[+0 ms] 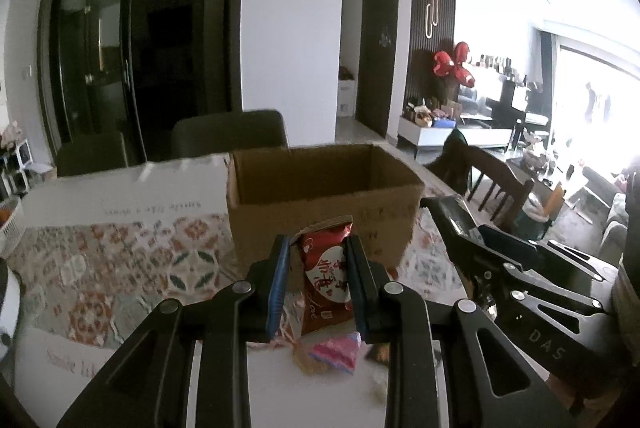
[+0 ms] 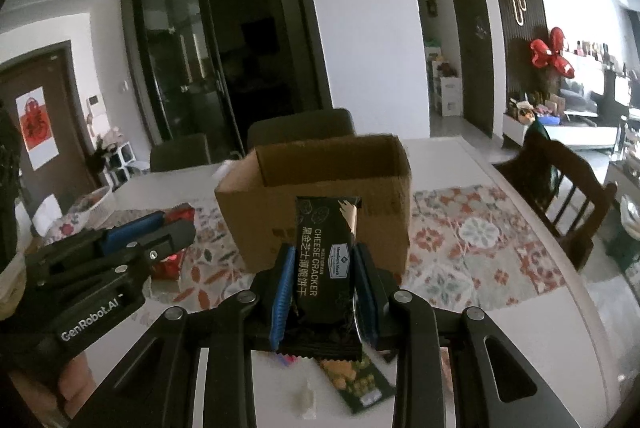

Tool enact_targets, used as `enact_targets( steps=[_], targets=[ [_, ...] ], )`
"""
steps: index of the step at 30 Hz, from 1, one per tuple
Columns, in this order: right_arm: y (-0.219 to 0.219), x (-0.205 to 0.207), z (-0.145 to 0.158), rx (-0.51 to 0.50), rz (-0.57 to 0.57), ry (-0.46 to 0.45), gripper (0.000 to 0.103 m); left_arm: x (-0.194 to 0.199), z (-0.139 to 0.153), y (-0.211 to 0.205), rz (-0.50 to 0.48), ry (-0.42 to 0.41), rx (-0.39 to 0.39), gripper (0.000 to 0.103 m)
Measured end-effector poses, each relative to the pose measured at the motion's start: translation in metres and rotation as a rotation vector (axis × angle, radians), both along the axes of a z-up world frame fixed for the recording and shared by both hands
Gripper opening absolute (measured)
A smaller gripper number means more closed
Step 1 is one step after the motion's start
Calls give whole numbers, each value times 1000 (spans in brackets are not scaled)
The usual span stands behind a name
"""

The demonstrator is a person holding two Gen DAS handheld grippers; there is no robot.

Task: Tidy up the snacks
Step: 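Carry the red candy and cracker bar over the box with both tools, then open both tools to drop the candy and cracker bar into the box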

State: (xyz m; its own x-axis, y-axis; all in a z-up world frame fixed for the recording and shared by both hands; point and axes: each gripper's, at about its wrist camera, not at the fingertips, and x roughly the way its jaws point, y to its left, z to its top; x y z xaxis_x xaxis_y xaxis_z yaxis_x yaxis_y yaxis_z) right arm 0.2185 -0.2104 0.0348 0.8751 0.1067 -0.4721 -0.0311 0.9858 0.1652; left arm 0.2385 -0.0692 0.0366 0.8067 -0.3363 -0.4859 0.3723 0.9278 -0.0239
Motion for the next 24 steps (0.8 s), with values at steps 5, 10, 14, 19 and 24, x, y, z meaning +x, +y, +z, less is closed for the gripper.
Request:
enact_targets(
  steps=[5,10,14,19,24],
  targets=[
    [1,15,11,-8,10,-29,31,14,12,-2,1,-41,12,28],
    [0,34,20,-16,12,-44,31,30,22,-4,-1,-71,27,28],
    [-2,52,25,-15,16,-42,31,45,30,-8,-12,-85,39,28],
    [-4,74,33,-13,29,-45,31,67,37,-13,-18,-98,46,28],
    [-3,97,39,-49,35,-40,31,97,37,-17,-26,-57,55,28]
  ],
)
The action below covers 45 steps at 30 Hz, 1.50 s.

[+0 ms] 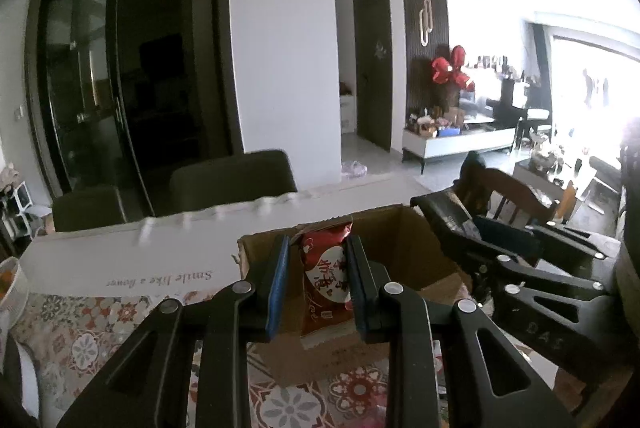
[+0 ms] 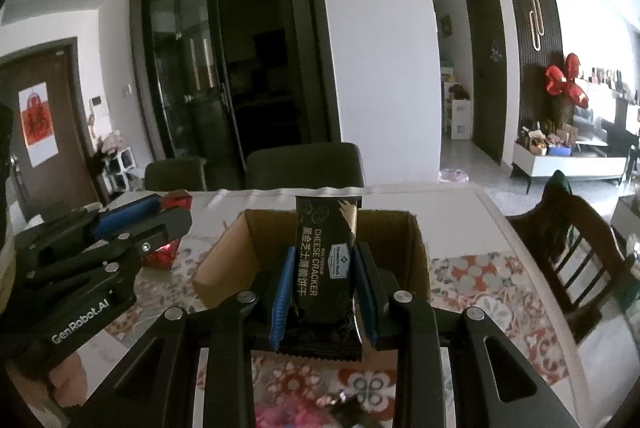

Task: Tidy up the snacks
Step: 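Open both tools to drop the candy and cracker bar into the box, then move both tools back toward the remaining snacks on the table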

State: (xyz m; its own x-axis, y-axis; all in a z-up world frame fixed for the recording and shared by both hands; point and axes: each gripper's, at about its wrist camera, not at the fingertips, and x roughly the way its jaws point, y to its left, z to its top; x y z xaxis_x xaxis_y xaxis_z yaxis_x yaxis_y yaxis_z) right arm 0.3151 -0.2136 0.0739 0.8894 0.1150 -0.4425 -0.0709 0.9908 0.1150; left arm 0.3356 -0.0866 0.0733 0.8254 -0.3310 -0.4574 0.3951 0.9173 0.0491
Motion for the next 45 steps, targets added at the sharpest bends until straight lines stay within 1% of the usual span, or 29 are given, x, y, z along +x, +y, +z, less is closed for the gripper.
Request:
enact_targets(
  steps=[1,4,6,15,18,21,23,24,25,26,28,30,32,33,35,39,41,45],
  targets=[
    [-2,4,0,-1,5,6,31,8,-1,-2,-14,12,2,28],
    [-3,21,-1,-17,17,27,31,23,-2,-6,-13,7,25,28],
    [-4,32,-2,-30,14,37,31,32,-4,-8,-21,6,26,28],
    [-15,67,-13,-9,29,83,31,67,-23,-19,-38,71,36,28],
    [-18,75,-18,-7,25,101,31,75,-26,-21,-40,93,40,31],
    [-22,82,-23,-4,22,124,31,78,-29,-23,-30,96,50,38],
    [-24,85,-26,-8,16,133,33,79,-28,-24,-28,92,58,57],
    [-24,86,-27,-13,11,140,40,77,-28,-25,-24,86,66,59],
    [-25,86,-28,-16,8,144,51,76,-27,-25,-21,78,69,59],
    [-25,86,-28,-18,4,142,54,74,-27,-24,-20,72,71,60],
    [-26,81,-27,-32,-15,120,54,69,-26,-22,-18,73,73,65],
    [-27,74,-25,-38,-27,113,55,63,-25,-19,-13,72,73,67],
    [-26,65,-22,-35,-25,99,61,55,-23,-17,-9,72,77,69],
    [-27,62,-21,-38,-28,92,67,51,-23,-16,-8,73,78,70],
    [-25,53,-19,-50,-36,74,68,42,-21,-14,-7,73,80,73],
    [-20,31,-13,-78,-33,45,68,17,-19,-9,1,59,79,74],
    [-20,18,-11,-73,-32,26,68,4,-20,-8,15,66,89,74],
    [-23,-4,-11,-49,-16,26,68,-18,-20,-10,-1,76,92,74]
  ],
)
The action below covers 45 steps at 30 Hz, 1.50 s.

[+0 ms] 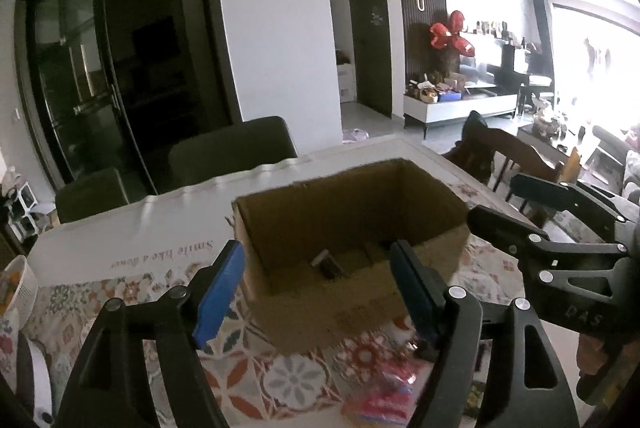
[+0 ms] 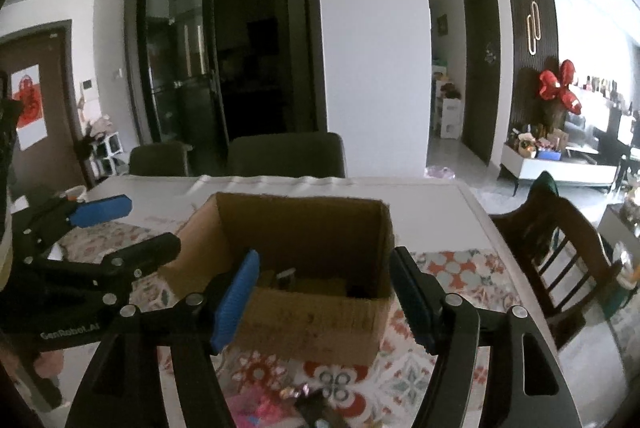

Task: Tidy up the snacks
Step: 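Move both tools back toward the remaining snacks on the table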

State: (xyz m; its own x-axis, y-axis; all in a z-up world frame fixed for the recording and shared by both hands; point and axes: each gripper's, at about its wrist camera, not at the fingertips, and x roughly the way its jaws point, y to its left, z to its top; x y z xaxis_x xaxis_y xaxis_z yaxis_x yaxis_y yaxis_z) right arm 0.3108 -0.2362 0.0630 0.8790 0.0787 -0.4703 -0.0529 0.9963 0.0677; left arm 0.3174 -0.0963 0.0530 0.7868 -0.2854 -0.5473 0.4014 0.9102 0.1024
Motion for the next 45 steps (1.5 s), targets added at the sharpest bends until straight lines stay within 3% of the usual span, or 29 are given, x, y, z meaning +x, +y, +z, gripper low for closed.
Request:
enact_targets(
  steps=[12,19,25,31,42,45],
  targets=[
    [-15,-68,-15,-14,-27,-4,68,-76,-26,-8,-4,-10,22,74],
    [-21,-104,-31,-39,-71,-5,68,-102,-48,-9,22,15,17,74],
    [-17,-129,-42,-90,-93,-9,68,-116,-68,-5,47,78,-22,74],
    [-10,-138,-63,-81,-6,40,68,-130,-95,-9,19,133,-13,73],
    [-13,-126,-108,-11,111,192,67,-135,-138,-25,-45,212,-8,56],
    [-14,-120,-116,-5,136,216,63,-134,-148,-29,-54,235,-4,50]
  ],
)
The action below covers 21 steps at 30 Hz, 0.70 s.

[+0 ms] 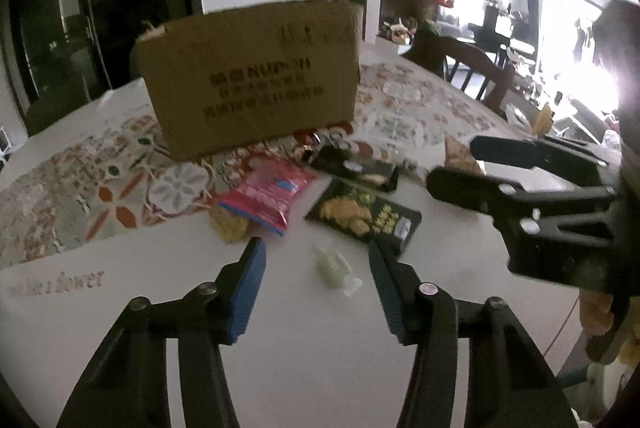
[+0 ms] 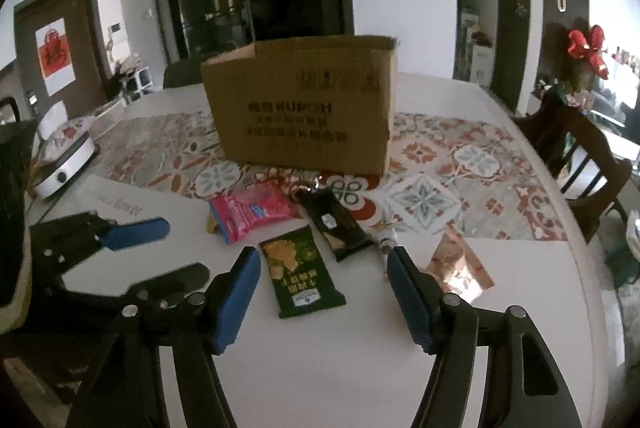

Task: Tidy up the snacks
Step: 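Move both tools back toward the remaining snacks on the table, then grasp the small clear wrapped candy with the left tool while the right tool grasps the green cracker bag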

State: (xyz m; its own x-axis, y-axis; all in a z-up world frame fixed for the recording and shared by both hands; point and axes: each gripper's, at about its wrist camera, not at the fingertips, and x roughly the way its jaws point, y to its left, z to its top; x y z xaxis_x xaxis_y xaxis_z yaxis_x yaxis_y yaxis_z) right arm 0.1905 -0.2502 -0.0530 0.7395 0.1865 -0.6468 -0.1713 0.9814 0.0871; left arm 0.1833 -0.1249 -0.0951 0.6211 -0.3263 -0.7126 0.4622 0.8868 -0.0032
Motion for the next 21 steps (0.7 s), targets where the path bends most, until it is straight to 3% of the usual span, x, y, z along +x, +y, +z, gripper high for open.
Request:
enact_targets(
  steps=[7,21],
  targets=[
    [4,18,-22,-4,74,72,53,5,-24,-7,-25,52,7,35],
    [10,40,-42,-16,140,149,50,21,-42,-9,-6,119,-20,27]
  ],
)
